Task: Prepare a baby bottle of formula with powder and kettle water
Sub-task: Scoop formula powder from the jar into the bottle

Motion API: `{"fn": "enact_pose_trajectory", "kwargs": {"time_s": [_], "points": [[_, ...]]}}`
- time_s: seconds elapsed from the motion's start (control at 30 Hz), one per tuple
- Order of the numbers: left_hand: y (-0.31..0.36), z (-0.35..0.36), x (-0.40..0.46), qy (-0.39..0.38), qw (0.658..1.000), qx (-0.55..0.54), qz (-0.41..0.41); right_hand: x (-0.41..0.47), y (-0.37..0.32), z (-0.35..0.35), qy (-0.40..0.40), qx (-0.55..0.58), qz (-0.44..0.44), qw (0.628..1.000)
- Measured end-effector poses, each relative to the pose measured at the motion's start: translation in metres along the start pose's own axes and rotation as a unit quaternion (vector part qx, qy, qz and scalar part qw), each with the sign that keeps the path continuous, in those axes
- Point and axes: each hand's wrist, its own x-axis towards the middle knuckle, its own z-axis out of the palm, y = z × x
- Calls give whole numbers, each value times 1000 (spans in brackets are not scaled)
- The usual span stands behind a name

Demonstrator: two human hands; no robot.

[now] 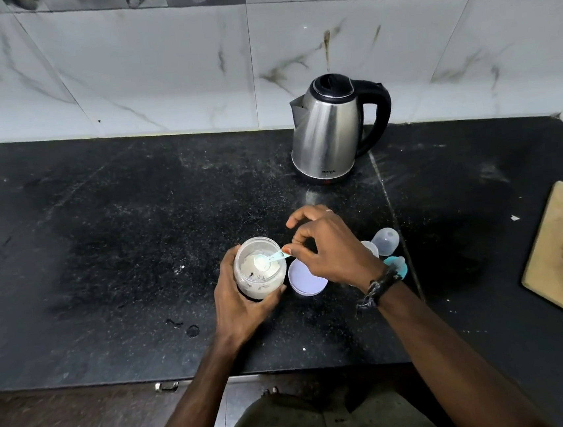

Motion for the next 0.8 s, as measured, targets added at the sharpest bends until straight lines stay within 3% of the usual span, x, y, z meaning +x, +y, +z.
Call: {"fn": "enact_pose_trajectory", "kwargs": {"time_s": [0.4,0.8], "points": [[-4,2,0,-17,999,-20,-17,2,7,6,9,-2,-22,1000],[-12,1,-2,-18,999,9,-36,0,15,9,30,65,43,997]]}}
